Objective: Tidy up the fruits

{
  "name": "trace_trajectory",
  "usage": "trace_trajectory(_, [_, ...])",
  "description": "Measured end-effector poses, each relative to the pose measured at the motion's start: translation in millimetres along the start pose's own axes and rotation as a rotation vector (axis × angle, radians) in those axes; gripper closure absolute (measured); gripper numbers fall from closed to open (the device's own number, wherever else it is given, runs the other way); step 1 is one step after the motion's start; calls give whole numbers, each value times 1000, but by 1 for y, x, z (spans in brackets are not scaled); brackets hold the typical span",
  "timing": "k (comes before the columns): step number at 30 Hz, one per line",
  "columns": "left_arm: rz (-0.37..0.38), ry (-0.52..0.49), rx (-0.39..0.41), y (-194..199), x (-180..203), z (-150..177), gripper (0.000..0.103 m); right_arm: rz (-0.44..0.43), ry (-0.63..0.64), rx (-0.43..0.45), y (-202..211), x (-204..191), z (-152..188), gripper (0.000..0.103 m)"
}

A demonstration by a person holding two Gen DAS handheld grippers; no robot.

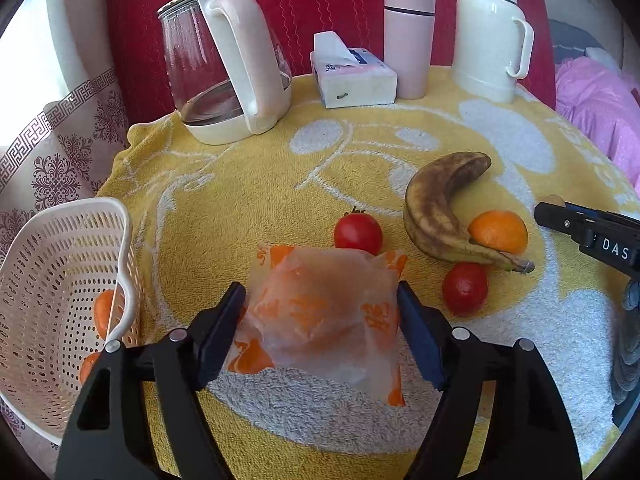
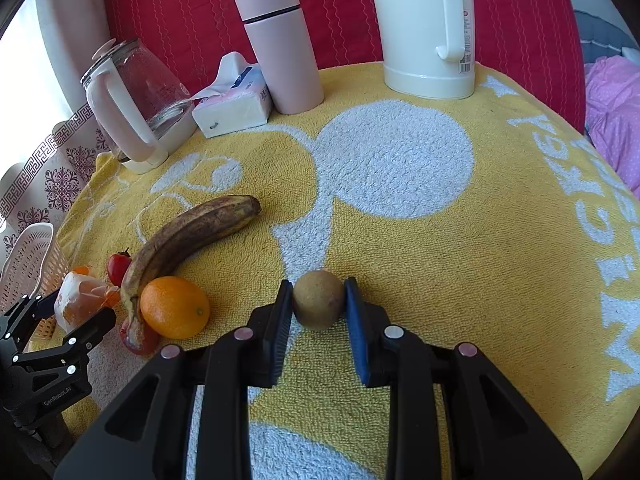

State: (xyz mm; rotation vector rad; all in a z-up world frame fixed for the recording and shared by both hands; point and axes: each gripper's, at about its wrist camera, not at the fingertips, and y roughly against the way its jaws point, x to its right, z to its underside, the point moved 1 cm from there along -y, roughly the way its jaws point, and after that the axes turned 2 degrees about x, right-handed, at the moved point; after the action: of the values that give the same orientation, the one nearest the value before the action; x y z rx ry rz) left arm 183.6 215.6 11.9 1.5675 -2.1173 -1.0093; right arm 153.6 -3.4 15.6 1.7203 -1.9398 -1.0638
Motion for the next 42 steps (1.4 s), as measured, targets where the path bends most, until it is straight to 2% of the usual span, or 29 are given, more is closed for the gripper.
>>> trace_trajectory(7, [0, 10, 78, 27, 2, -3, 37, -1, -1, 0, 0, 0, 0, 76])
trace_trajectory(8, [3, 13, 92, 32, 1, -4, 45, -1, -1, 0, 0, 1, 0, 76])
trace_trajectory(15, [21, 86, 135, 51, -18, -8, 45, -1, -1, 1, 0, 0, 0, 76])
trace_trajectory(25, [-23, 253, 244, 95, -76, -9, 45, 0, 0, 1, 0, 0, 0, 76])
trace_trajectory(30, [27, 330, 276, 111, -102, -4, 45, 2, 1, 1, 0, 0, 0, 76])
trace_trajectory(31, [29, 337, 287, 115, -104, -3, 48, 2, 1, 1, 0, 0, 0, 76])
trace_trajectory(34, [14, 353, 319, 126, -112, -2, 50, 2, 1, 1, 0, 0, 0, 76])
trace_trajectory(37, [-83, 354, 353, 136, -121, 0, 50, 1, 1, 1, -1, 0, 0, 76])
trace_trajectory(39, [-96, 367, 349, 136, -127, 2, 50, 2, 2, 1, -1, 0, 1, 76])
trace_trajectory(42, [-47, 366, 310, 128, -126, 5, 48, 2, 2, 1, -1, 0, 1, 76])
